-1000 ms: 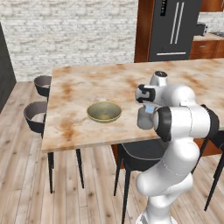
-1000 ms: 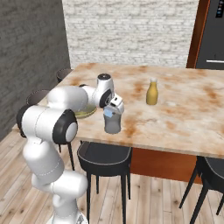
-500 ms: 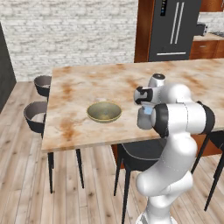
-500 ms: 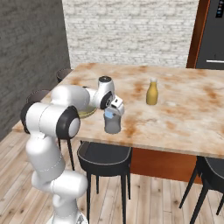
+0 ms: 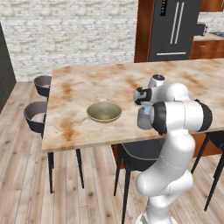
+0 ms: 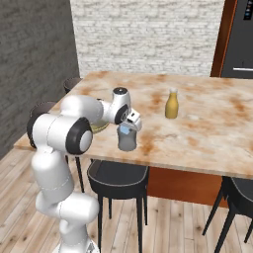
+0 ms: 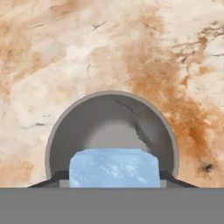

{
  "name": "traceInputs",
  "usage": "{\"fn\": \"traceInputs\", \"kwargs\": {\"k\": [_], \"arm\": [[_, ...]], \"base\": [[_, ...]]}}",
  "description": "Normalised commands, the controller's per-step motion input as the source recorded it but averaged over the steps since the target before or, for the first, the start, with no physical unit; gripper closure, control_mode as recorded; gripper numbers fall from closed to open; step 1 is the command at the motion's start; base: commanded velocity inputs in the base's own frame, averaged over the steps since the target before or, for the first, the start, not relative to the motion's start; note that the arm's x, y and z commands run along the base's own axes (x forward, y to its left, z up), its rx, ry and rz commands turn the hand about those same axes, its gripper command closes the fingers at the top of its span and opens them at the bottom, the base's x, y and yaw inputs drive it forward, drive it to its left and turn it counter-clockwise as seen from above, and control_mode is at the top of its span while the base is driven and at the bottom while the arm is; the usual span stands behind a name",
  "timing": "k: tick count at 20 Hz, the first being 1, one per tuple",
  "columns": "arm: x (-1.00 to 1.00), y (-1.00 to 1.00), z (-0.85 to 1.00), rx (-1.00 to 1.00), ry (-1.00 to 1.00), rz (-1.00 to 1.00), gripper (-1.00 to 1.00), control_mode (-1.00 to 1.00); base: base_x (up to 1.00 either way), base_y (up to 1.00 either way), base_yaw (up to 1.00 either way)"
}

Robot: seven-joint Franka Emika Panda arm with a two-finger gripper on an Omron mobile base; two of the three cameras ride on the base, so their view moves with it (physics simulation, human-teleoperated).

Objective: There are two ice cubes in the ice bowl. Place both ice cubes in the glass cup.

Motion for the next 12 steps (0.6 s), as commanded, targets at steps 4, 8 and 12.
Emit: {"fn": "traceInputs", "kwargs": {"k": [4,8,12], "arm": [[0.18,-0.06,-0.01,0.0,0.0,0.0,1.0,-1.0],[0.25,-0.03,-0.07,0.0,0.0,0.0,1.0,-1.0],[0.13,0.0,-0.28,0.0,0.02,0.0,1.0,-1.0]], "base": [[0.0,0.0,0.0],[0.0,0.0,0.0],[0.0,0.0,0.0]]}}
